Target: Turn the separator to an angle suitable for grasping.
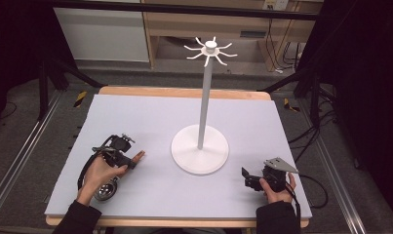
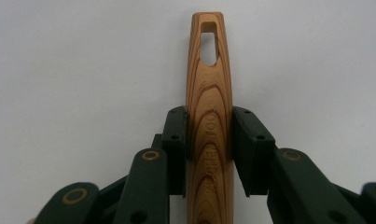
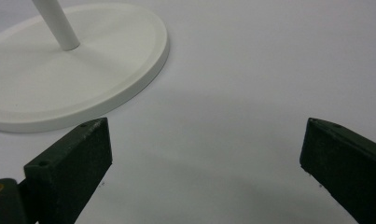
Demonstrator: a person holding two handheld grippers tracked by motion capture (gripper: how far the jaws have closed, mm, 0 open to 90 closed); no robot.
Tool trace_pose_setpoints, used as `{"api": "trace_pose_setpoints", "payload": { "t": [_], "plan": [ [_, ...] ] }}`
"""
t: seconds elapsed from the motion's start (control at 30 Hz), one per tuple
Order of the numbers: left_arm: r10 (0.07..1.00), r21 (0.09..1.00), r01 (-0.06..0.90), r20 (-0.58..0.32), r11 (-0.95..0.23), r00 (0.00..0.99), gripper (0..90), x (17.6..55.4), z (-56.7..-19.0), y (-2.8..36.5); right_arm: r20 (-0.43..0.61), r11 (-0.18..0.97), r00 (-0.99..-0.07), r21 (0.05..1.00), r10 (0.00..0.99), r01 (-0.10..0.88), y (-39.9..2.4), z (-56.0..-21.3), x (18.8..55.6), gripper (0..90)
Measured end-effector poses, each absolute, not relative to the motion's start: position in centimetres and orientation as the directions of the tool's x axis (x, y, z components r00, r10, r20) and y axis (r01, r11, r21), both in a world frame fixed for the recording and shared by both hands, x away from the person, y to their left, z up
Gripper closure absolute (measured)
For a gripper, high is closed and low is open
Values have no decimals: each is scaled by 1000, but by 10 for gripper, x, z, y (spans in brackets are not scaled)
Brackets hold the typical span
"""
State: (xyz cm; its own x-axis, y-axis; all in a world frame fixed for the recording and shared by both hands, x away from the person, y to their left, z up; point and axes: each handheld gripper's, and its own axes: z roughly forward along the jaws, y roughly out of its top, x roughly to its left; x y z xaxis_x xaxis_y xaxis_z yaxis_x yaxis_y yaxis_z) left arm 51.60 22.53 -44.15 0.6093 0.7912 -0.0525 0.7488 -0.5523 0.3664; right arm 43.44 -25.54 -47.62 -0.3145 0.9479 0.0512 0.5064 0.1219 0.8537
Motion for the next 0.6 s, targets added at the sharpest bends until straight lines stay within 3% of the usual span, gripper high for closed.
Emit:
{"api": "trace_pose_setpoints", "payload": {
  "t": [0.27,0.6],
  "plan": [
    [783,379,731,-28,-567,622,672,512,-440,219,51,124,-317,853,947,507,-255,-476,434,27],
    [782,476,698,-36,-535,623,673,499,-413,226,49,127,-320,852,946,508,-255,-476,434,27]
  ]
}}
